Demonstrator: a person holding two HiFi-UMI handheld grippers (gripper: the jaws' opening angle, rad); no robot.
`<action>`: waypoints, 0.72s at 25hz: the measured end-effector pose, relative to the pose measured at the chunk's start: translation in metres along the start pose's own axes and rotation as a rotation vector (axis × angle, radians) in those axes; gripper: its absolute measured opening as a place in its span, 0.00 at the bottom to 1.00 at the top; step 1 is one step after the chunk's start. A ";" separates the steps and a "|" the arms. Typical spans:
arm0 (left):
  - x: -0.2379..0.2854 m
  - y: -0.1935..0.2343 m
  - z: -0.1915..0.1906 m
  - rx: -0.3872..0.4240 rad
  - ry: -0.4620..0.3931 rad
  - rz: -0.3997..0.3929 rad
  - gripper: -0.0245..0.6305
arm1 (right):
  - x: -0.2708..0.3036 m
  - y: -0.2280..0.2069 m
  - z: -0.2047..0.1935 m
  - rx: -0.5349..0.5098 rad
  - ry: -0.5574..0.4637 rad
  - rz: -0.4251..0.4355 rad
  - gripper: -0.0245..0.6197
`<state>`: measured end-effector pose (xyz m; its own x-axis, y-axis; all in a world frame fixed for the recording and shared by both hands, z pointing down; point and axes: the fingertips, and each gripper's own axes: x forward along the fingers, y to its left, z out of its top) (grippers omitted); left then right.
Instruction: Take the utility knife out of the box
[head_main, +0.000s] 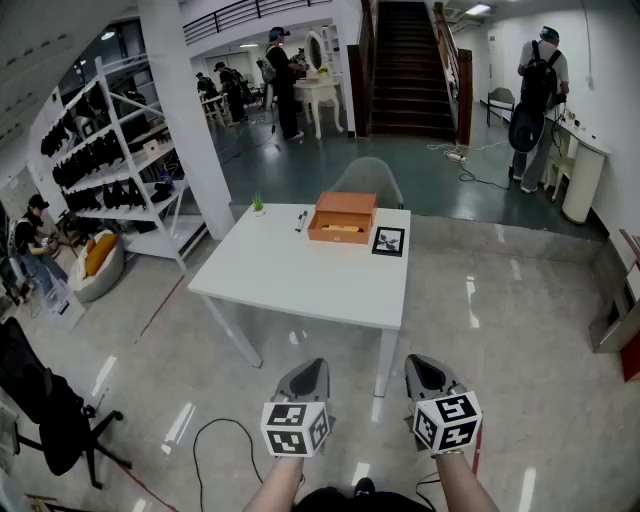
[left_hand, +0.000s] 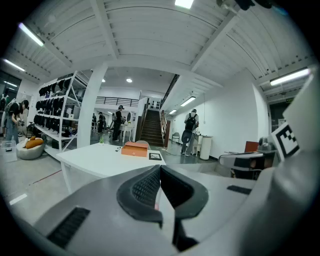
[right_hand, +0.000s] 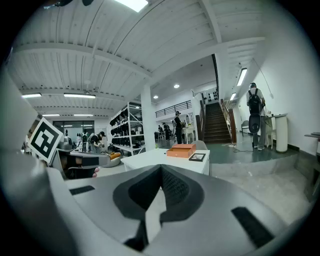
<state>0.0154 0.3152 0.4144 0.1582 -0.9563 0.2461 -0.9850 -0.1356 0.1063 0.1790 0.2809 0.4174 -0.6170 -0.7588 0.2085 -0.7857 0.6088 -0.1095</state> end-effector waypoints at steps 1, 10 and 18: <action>-0.001 0.001 -0.001 -0.003 0.003 0.005 0.06 | -0.001 0.000 -0.001 0.003 0.002 0.002 0.04; -0.002 0.008 -0.003 -0.008 0.019 0.055 0.06 | -0.004 0.002 -0.008 0.006 0.014 0.025 0.04; 0.009 0.015 -0.003 0.006 0.039 0.041 0.07 | 0.009 0.001 -0.012 0.037 0.015 0.055 0.04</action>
<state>0.0023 0.3058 0.4212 0.1200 -0.9503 0.2872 -0.9911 -0.0980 0.0897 0.1733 0.2779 0.4304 -0.6588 -0.7208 0.2154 -0.7519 0.6403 -0.1569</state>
